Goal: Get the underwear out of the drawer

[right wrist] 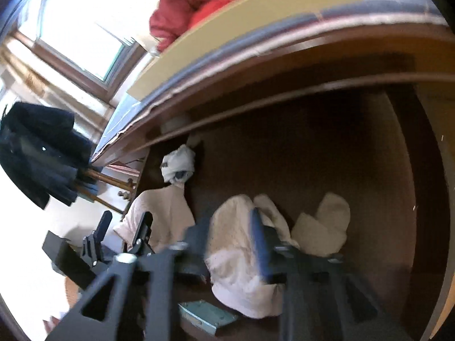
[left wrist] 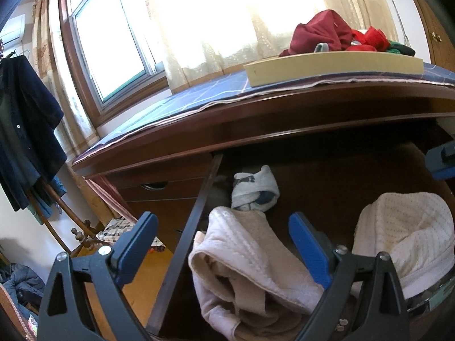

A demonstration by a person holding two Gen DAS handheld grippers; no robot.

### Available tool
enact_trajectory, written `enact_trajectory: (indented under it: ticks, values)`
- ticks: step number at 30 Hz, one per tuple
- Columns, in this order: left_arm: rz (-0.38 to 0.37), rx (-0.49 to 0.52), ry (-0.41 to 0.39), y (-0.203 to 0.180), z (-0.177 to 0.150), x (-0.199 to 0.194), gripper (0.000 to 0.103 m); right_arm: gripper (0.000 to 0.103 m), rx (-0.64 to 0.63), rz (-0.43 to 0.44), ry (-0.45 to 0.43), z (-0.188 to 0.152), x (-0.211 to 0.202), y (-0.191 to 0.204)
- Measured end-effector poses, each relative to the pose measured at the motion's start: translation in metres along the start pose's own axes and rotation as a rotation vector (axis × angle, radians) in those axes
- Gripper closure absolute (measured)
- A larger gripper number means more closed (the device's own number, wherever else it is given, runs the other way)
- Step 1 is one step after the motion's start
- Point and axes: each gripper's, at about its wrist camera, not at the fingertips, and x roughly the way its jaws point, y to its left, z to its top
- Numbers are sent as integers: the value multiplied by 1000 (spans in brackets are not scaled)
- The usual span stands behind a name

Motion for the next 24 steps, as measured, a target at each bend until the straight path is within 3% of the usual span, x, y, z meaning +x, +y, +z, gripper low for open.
enact_trajectory:
  ticks: [2, 8, 14, 18, 24]
  values:
    - [2, 1, -1, 0, 0, -1, 8, 23, 33, 13, 11, 0, 2, -8]
    - [5, 3, -2, -1, 0, -1, 8, 23, -72, -65, 143, 7, 39, 5]
    - [3, 1, -2, -1, -1, -1, 8, 23, -218, -105, 365, 14, 100, 24]
    - [-1, 5, -5, -1, 0, -1, 8, 23, -339, -127, 545, -2, 127, 32]
    - [-1, 5, -3, 0, 1, -2, 8, 23, -451, -106, 600, -29, 113, 38]
